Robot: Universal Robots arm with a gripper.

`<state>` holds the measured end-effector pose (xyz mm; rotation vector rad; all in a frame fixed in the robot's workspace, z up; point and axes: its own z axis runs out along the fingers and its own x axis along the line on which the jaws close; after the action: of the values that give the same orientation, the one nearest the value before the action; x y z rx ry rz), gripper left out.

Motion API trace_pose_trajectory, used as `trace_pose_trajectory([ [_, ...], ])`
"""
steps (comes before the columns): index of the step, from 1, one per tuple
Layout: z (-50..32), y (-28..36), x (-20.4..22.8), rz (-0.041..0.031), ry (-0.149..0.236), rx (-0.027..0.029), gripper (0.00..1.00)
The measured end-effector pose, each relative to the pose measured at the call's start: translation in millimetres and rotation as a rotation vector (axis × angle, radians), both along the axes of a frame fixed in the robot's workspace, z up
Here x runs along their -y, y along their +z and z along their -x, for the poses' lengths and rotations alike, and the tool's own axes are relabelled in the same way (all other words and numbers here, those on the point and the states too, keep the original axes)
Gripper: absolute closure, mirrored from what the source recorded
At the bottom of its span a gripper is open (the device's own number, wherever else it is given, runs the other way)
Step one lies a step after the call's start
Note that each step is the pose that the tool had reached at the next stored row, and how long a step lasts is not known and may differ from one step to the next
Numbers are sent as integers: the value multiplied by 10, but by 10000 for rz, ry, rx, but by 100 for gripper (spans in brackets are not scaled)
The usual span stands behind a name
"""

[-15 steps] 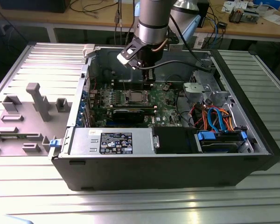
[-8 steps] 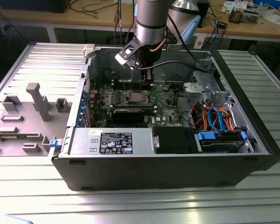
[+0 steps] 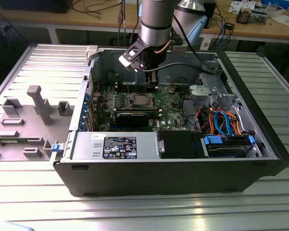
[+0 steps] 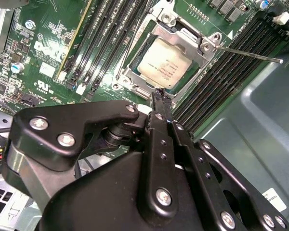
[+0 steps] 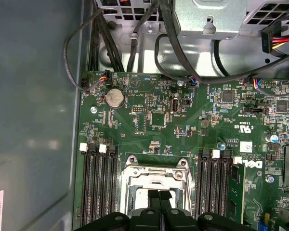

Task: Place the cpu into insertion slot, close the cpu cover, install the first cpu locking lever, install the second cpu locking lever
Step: 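Close the cpu cover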

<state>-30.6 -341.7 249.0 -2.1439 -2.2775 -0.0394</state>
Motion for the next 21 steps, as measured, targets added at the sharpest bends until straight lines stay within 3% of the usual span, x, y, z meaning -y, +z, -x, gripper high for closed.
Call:
trace_pose_trajectory([
  [3, 16, -6, 0, -3, -3, 2, 89],
  [10, 157, -90, 8, -5, 17, 0, 89],
  [16, 338, -154, 17, -14, 46, 1, 89],
  [21, 382, -221, 17, -16, 95, 1, 89],
])
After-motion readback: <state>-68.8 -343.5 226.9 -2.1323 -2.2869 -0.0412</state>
